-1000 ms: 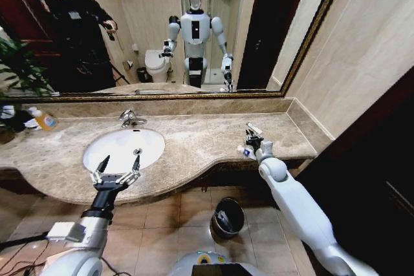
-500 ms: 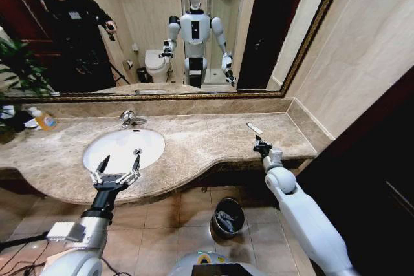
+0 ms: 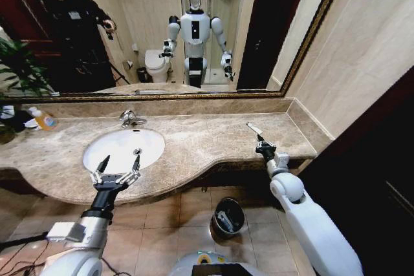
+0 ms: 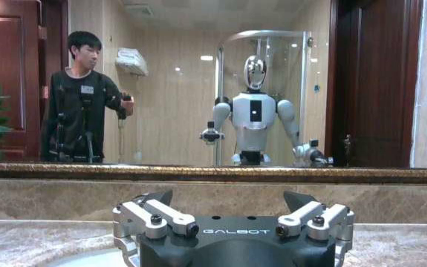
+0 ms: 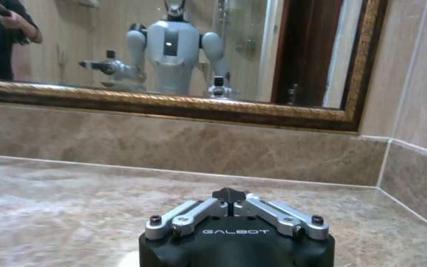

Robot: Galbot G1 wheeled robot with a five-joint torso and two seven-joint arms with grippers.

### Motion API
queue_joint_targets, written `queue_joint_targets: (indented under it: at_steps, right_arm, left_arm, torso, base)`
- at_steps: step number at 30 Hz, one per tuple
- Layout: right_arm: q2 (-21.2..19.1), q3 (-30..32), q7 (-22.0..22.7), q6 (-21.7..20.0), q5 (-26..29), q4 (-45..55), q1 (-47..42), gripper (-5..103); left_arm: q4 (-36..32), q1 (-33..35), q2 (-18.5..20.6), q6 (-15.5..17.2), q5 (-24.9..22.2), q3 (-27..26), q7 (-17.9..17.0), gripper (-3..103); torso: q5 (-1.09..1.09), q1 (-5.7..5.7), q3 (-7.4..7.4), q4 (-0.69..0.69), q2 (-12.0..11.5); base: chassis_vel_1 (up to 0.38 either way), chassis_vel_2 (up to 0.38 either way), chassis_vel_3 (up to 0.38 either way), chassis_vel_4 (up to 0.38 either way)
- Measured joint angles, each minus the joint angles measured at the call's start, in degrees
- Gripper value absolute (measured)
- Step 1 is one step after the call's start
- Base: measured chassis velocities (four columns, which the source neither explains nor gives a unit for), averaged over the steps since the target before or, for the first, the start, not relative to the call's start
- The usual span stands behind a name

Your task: Pick up the trash from the sink and place it in the trash bin.

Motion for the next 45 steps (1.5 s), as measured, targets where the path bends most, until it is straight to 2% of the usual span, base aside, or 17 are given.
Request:
queue_joint_targets:
  at_steps: [7,14,35,45]
  right_arm:
    - [2.8,0.0,-1.0,0.6,-2.9,4.1,-4.2,0]
    - [3.5,0.2,-1.2,1.0,-3.7,6.8,-6.8,0]
    - [1.8,-0.6,-0.4,0.2,-2.2,6.5,-5.1,0]
    - [1.5,-0.6,-2.1,1.0,-1.5,3.2,-3.0,0]
  left_arm:
    - [0.0,0.0,0.0,0.0,0.0,0.0,0.0,100]
    - [0.0,0.0,0.0,0.0,0.0,0.0,0.0,100]
    - [0.0,0.0,0.0,0.0,0.0,0.0,0.0,100]
    - [0.0,0.0,0.0,0.0,0.0,0.0,0.0,100]
  torso:
    - [0.01,0.00,0.00,0.00,0.0]
    - [0.01,0.00,0.00,0.00,0.0]
    - [0.01,0.01,0.00,0.00,0.0]
    - [0.02,0.01,0.01,0.00,0.0]
  base:
    - [0.000,0.000,0.000,0.000]
    - [0.000,0.000,0.000,0.000]
    - [0.000,0.000,0.000,0.000]
    - [0.000,0.000,0.000,0.000]
